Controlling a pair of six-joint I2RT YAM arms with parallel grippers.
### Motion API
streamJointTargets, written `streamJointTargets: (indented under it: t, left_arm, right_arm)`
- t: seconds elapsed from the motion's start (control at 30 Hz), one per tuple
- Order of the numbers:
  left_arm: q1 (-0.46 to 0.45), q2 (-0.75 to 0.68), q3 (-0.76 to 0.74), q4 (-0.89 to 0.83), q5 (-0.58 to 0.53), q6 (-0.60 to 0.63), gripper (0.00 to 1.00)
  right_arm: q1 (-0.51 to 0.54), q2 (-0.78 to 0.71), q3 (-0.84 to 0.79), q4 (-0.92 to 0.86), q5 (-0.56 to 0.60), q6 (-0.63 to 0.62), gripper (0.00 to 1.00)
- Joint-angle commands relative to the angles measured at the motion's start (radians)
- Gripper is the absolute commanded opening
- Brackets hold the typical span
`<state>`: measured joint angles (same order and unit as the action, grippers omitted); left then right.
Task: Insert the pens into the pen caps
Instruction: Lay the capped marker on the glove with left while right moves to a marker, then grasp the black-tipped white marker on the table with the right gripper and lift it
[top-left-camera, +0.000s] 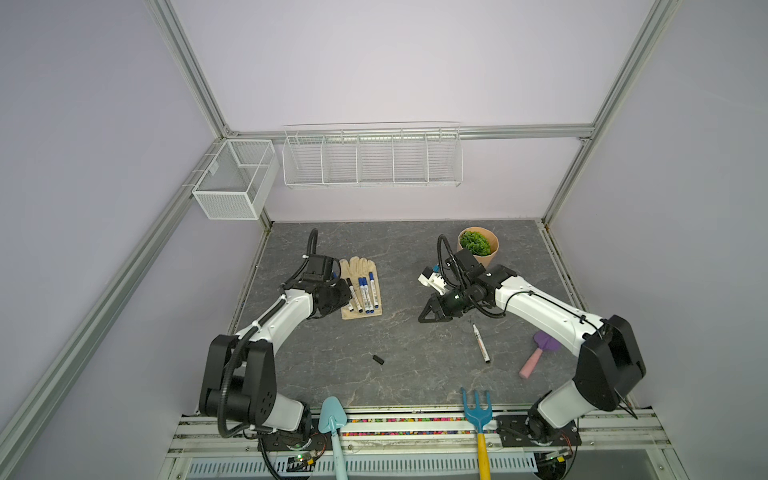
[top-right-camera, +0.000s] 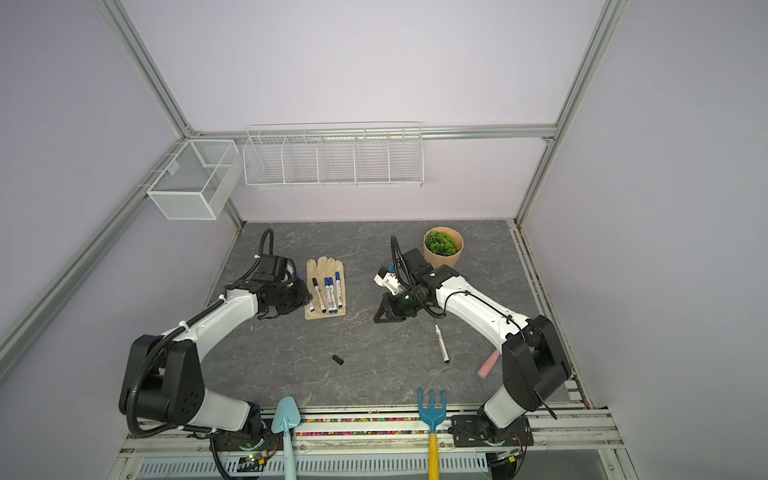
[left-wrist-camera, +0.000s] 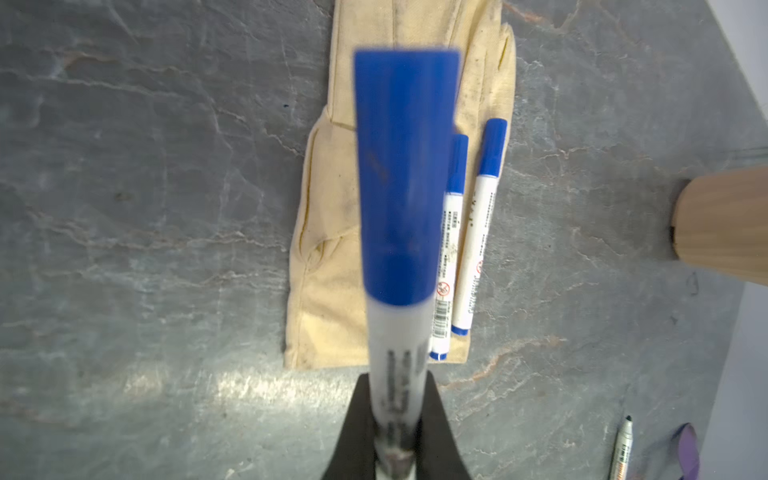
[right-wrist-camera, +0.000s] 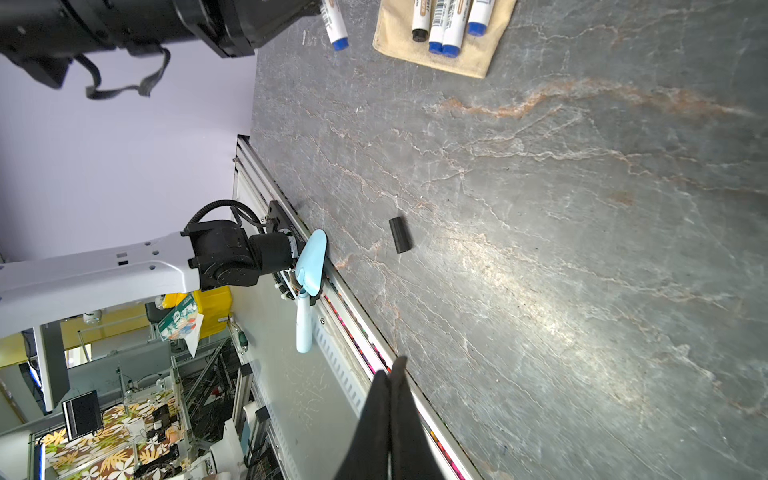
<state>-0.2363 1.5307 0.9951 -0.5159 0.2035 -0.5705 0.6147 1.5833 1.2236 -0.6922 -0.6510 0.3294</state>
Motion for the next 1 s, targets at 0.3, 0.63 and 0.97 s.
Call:
streamJointTargets:
  t: [0.3, 0.63, 0.97]
  left_arm:
    - [0.003, 0.166, 0.124, -0.088, -0.045, 0.115, 0.37]
    - [0.003, 0.115, 0.112, -0.059, 0.015, 0.123, 0.4]
    - [-0.146, -0.174, -0.073, 0.022, -0.075, -0.01, 0.44]
  right_arm:
    - [-0.016, -0.021, -0.021, -0.042, 0.022, -0.044, 0.07]
    - [-0.064, -0.073, -0.045, -0.063, 0.28, 0.009, 0.13]
    - [-0.141, -0.109, -0.194, -0.142, 0.689, 0.086, 0.45]
